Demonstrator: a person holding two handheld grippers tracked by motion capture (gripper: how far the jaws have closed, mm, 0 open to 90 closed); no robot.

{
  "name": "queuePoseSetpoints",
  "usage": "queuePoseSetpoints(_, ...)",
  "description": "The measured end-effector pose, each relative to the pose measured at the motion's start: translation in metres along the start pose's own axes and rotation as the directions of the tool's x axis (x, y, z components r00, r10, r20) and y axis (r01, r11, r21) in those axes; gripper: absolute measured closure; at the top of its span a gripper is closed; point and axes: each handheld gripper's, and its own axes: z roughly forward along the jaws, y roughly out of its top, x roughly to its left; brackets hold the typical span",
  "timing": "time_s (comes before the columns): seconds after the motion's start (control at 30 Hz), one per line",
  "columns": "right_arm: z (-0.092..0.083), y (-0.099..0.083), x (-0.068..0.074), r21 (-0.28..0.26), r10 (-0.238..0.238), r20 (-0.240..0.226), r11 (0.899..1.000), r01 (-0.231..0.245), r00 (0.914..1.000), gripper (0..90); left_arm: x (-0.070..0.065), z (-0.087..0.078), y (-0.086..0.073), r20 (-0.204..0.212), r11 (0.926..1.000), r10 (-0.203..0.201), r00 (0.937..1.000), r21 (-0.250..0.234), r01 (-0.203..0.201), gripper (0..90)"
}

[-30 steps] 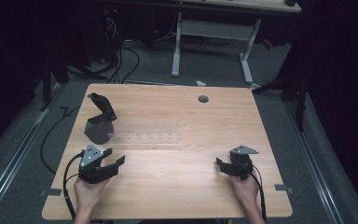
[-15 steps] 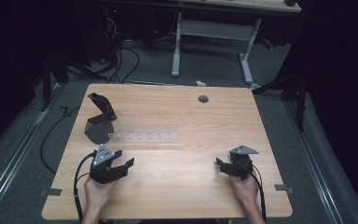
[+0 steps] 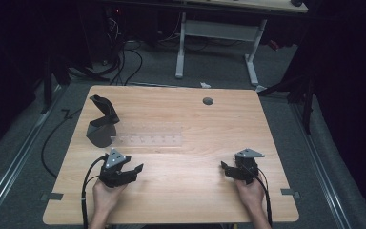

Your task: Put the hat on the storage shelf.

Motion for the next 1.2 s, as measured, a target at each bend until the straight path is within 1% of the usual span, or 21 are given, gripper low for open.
queuePoseSetpoints(0.17,0.000,0.000,0.000,0.000,0.000,0.000,1.000,0.000,1.0000,32.1,0.000,0.008,-0.005,-0.005,0.9998,0.005,1.0000,0.021,-0.005,39.4)
queuePoseSetpoints(0.33,0.000,0.000,0.000,0.000,0.000,0.000,1.000,0.000,1.0000,32.1,0.001,0.016,-0.011,-0.015,0.9986,0.024,0.9996,0.048,-0.023,39.4)
queuePoseSetpoints(0.37,0.000,0.000,0.000,0.000,-0.001,0.000,1.000,0.001,1.0000,32.1,0.001,0.017,-0.012,-0.017,0.9987,0.019,0.9997,0.048,-0.018,39.5)
queuePoseSetpoints(0.43,0.000,0.000,0.000,0.000,0.000,0.000,1.000,0.000,1.0000,32.1,0.002,0.019,-0.013,-0.019,0.9985,0.023,0.9995,0.051,-0.022,39.5)
queuePoseSetpoints(0.6,0.000,0.000,0.000,0.000,0.001,-0.001,1.000,-0.001,1.0000,32.1,0.004,0.024,-0.017,-0.036,0.9974,0.043,0.9984,0.059,-0.041,39.6)
queuePoseSetpoints(0.77,0.000,0.000,0.000,-0.001,-0.004,0.000,1.000,0.004,1.0000,32.1,0.006,0.029,-0.021,-0.043,0.9966,0.049,0.9979,0.069,-0.046,39.7)
queuePoseSetpoints(0.93,0.000,0.000,0.000,0.001,0.001,0.000,1.000,-0.001,1.0000,32.1,0.006,0.033,-0.026,-0.052,0.9944,0.068,0.9963,0.084,-0.063,39.7)
queuePoseSetpoints(1.0,0.000,0.000,0.000,0.001,0.000,0.000,1.000,0.000,1.0000,32.1,0.006,0.034,-0.027,-0.055,0.9938,0.077,0.9955,0.085,-0.072,39.6)
queuePoseSetpoints(1.2,0.000,0.000,0.000,0.000,0.000,0.000,1.000,0.000,1.0000,32.1,0.006,0.037,-0.027,-0.074,0.9938,0.084,0.9937,0.078,-0.079,38.3)
